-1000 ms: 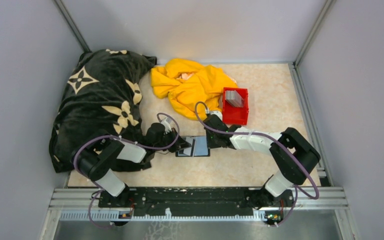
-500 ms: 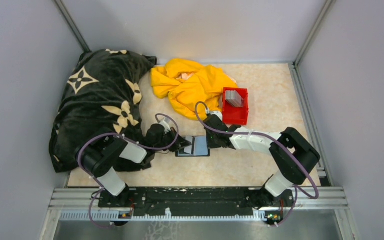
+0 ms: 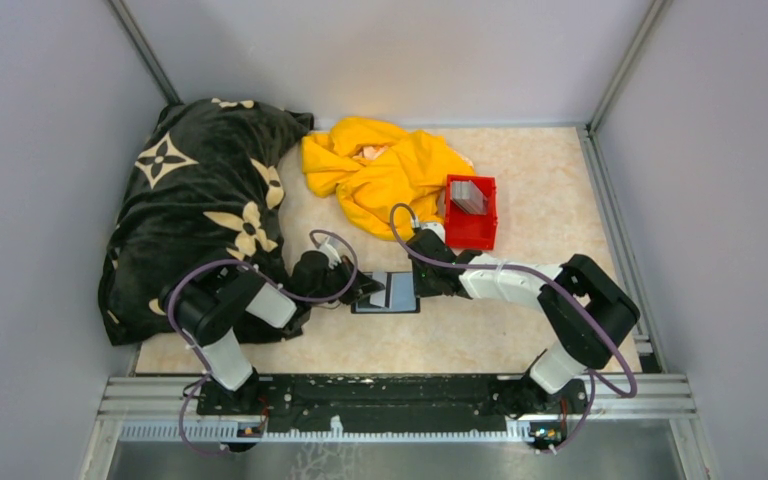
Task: Put the credit cards into the card holder
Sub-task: Insert the credit card into the card holder.
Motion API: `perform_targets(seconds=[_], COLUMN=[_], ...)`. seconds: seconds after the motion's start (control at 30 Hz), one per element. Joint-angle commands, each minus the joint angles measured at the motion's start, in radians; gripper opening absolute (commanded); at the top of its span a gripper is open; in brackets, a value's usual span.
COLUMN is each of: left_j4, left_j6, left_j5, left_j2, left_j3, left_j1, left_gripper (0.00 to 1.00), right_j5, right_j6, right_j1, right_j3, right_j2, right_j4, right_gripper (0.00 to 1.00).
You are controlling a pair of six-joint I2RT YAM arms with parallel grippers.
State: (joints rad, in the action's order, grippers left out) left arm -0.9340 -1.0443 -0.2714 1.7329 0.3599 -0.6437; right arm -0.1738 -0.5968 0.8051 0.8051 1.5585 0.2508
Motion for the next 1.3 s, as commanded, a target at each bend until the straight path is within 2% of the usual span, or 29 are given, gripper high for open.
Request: perform_targets(seconds=[0.0,0.6,1.27], left_j4=[-0.021,-0.097,-0.082], left_j6=[0.002,-0.08,-0.08], left_j5=[0.027,0.117,0.117], left_j2=[0.03,0.08,0.091], left_j3=[-0.026,-0.058,-0.055], left_j1=[-0.006,-0.083,-0.11], left_gripper=[0.0,0.0,0.0], right_j5=[-0.006,-0.052,-0.062], right_j6=[-0.011,-0.007,0.0], right_j1=[0.011,0.011,0.011], right_j3=[-0.014,-0.007,-0.001], right_j2=[0.015,0.007,0.021], right_j4=[-0.024,0.01,0.025], right_gripper=[0.0,0.0,0.0])
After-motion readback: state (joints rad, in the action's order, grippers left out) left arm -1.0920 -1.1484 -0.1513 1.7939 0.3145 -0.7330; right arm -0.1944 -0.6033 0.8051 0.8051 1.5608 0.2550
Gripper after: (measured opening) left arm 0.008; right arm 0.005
